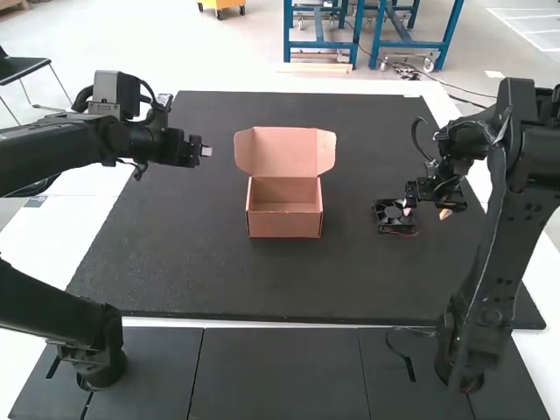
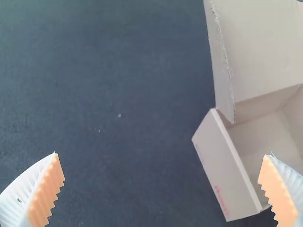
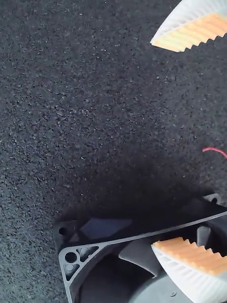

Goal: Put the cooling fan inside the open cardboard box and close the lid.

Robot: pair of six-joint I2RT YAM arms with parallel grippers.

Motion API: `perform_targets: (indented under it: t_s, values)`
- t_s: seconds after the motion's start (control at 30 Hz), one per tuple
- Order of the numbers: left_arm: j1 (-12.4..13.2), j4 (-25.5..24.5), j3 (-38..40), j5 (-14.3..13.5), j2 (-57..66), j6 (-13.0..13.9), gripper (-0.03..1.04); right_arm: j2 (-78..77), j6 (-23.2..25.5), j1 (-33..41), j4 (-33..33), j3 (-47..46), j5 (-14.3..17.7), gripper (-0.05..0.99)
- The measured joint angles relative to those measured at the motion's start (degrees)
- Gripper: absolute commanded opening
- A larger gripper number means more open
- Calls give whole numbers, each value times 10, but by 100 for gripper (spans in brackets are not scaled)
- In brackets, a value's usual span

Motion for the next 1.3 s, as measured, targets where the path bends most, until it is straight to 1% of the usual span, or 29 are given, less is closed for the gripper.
perform_targets:
  t_s: [0.1, 0.23, 0.33, 0.4, 0.47, 0.53, 0.63, 0.77, 0.87, 0.93, 1.03, 1.1, 1.13, 1.3]
  values:
    - [0, -21, 0, 18, 0, 3, 97, 4, 0, 0, -9, 7, 0, 90]
    - [0, -39, 0, 34, 0, 8, 97, 12, 0, 0, -20, 17, 0, 90]
    - [0, -43, 0, 41, 0, 11, 97, 19, 0, 0, -28, 26, 0, 88]
    - [0, -47, 0, 45, 0, 11, 97, 23, 0, 0, -34, 31, 0, 84]
    - [0, -48, 0, 48, 0, 11, 97, 26, 0, 0, -37, 35, 0, 83]
    - [0, -50, 0, 50, 0, 13, 97, 31, 0, 0, -40, 40, 0, 80]
    - [-1, -51, 0, 51, 0, 13, 97, 39, 0, 0, -46, 49, 0, 69]
    - [0, -51, 0, 51, 0, 13, 97, 48, 0, 1, -55, 60, -12, 50]
    - [0, -51, 0, 51, 0, 15, 97, 54, 2, 4, -58, 69, -22, 30]
    - [0, -51, 0, 51, 0, 15, 97, 58, 4, 4, -58, 76, -30, 18]
    - [0, -50, 0, 51, 0, 16, 97, 63, 7, 4, -57, 85, -38, 12]
    - [-1, -49, 0, 51, 0, 17, 97, 63, 7, 4, -57, 88, -40, 1]
    - [0, -49, 0, 51, 0, 17, 97, 63, 6, 4, -58, 88, -41, -2]
    - [0, -49, 0, 51, 0, 17, 97, 63, 9, 3, -60, 89, -44, -2]
